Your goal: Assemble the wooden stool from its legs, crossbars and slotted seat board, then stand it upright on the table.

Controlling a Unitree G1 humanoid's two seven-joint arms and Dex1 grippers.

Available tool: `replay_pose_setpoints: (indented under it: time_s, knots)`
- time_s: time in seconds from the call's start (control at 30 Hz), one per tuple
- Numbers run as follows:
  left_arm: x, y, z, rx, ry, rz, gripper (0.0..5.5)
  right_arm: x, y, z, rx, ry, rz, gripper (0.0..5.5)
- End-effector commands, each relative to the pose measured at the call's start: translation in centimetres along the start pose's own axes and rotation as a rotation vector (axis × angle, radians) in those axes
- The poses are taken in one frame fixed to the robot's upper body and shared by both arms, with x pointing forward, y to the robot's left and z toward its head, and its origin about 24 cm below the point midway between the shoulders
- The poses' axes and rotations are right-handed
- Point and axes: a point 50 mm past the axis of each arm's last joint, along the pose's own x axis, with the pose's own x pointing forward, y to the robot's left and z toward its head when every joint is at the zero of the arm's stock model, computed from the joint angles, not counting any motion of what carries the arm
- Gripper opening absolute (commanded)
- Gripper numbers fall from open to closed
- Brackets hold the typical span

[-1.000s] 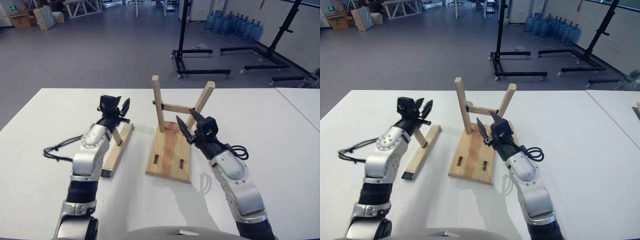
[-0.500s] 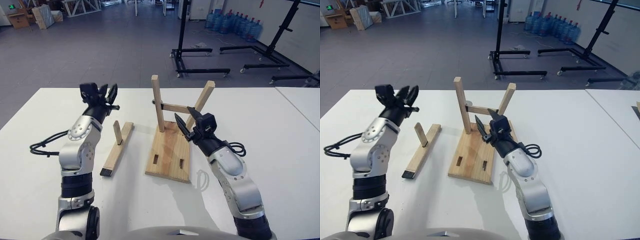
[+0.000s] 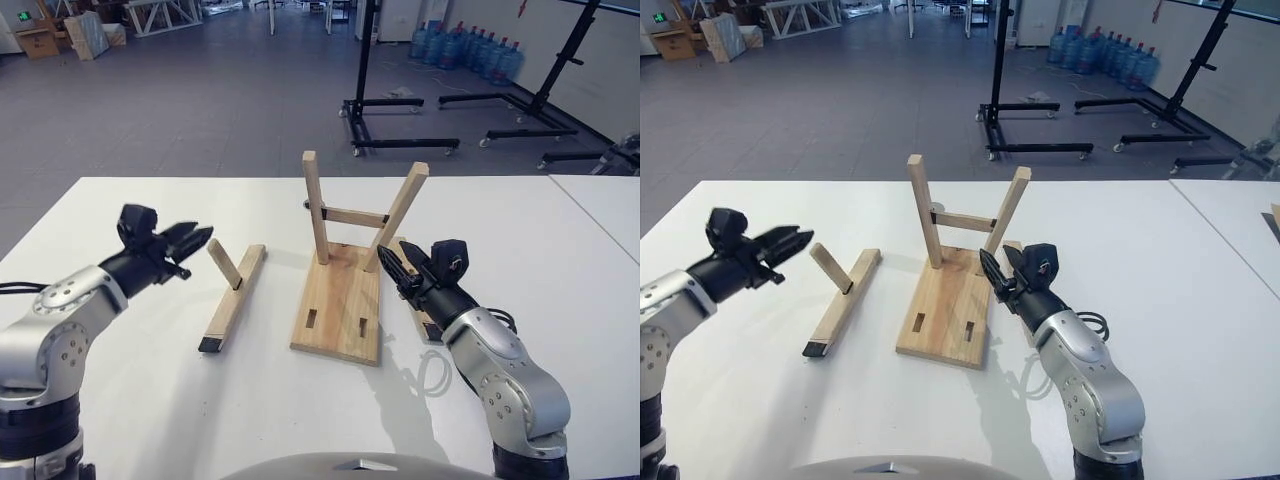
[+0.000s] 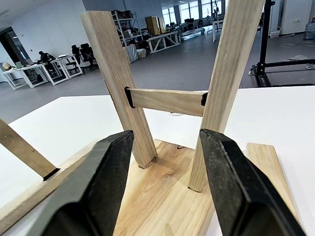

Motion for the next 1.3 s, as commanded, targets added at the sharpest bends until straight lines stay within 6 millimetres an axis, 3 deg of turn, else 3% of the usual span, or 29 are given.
replay_pose_setpoints:
  time_s: [0.03,0.17,0.33,0.5,0.6,0.77,0.97,1.3]
  knots:
    - [0.2,-0.5,-1.7,0.033,0.090,0.017,2.26,0.4,0.0,0.5,-0.025,-0.023,-0.001,2.46]
    - [0.3,-1.6,-2.2,0.035,0.106,-0.015,2.94,0.1,0.0,0.1,-0.031,-0.010,-0.005,2.46]
    - [0.9,-3.1,-4.8,0.089,0.265,-0.039,3.78,0.2,0.1,0.0,-0.024,-0.014,-0.017,2.46]
    - [2.4,-3.4,-6.4,0.137,0.338,0.017,4.49,0.4,0.4,-0.2,-0.030,-0.015,-0.014,2.46]
    - [3.1,-2.9,-8.3,0.123,0.419,0.064,4.54,0.6,0.5,-0.3,-0.035,-0.018,-0.015,2.46]
    - [2.2,-2.2,-10.3,0.102,0.559,0.070,4.54,0.7,0.5,-0.4,-0.044,-0.017,-0.019,2.46]
    - [0.6,-3.5,-11.6,0.065,0.613,0.042,3.60,2.0,0.4,0.1,-0.058,-0.038,0.015,2.46]
    - [0.7,-3.7,-11.2,0.119,0.587,0.039,2.19,1.9,0.1,-0.1,-0.073,-0.038,-0.019,2.46]
